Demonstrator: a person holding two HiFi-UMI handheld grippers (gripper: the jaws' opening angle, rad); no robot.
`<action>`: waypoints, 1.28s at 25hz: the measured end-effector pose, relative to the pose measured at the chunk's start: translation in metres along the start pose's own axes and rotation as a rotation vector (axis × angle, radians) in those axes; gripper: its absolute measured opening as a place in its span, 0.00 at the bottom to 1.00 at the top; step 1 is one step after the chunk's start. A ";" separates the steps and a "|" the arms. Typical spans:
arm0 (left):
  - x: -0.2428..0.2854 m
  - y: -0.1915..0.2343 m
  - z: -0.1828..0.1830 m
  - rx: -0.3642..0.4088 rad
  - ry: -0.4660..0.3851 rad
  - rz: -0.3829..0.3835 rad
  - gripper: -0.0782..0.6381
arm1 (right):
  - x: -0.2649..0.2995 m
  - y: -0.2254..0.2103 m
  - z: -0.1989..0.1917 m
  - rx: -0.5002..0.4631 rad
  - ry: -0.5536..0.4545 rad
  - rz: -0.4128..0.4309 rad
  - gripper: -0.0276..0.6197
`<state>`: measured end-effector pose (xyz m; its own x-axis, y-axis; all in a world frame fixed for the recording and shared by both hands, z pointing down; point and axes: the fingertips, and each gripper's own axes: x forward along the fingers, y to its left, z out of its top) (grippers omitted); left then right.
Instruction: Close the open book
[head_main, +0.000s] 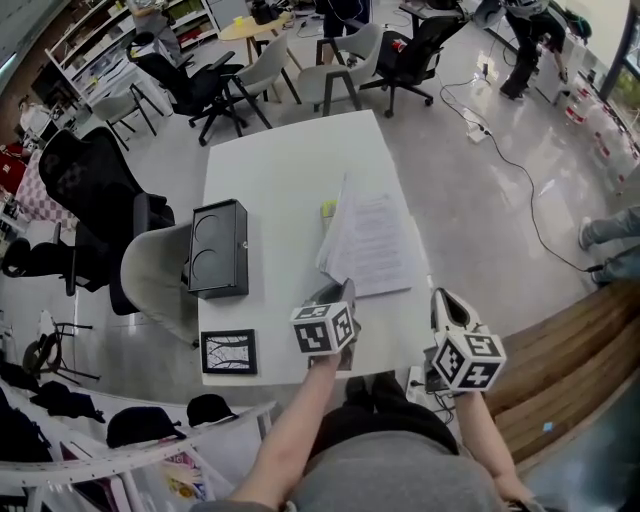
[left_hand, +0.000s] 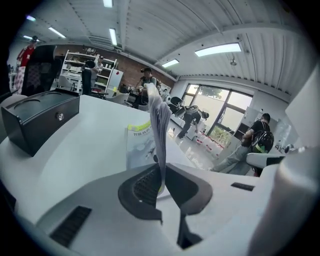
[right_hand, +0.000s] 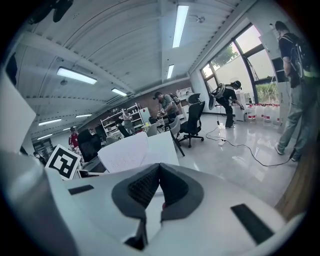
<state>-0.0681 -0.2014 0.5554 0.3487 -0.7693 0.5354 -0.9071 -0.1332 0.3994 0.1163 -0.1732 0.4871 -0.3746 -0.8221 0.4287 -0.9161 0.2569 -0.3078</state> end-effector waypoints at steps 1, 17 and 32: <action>0.002 -0.002 -0.001 0.015 0.011 -0.001 0.14 | 0.000 -0.001 0.000 0.000 0.000 -0.003 0.05; 0.027 -0.017 -0.020 0.175 0.192 -0.002 0.15 | -0.006 -0.010 -0.003 0.024 -0.010 -0.049 0.05; 0.041 -0.024 -0.036 0.265 0.278 -0.043 0.16 | -0.006 -0.011 -0.008 0.039 -0.011 -0.076 0.05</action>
<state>-0.0237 -0.2073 0.5952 0.4051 -0.5653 0.7185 -0.9072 -0.3461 0.2392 0.1274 -0.1673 0.4949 -0.3026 -0.8439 0.4431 -0.9354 0.1737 -0.3080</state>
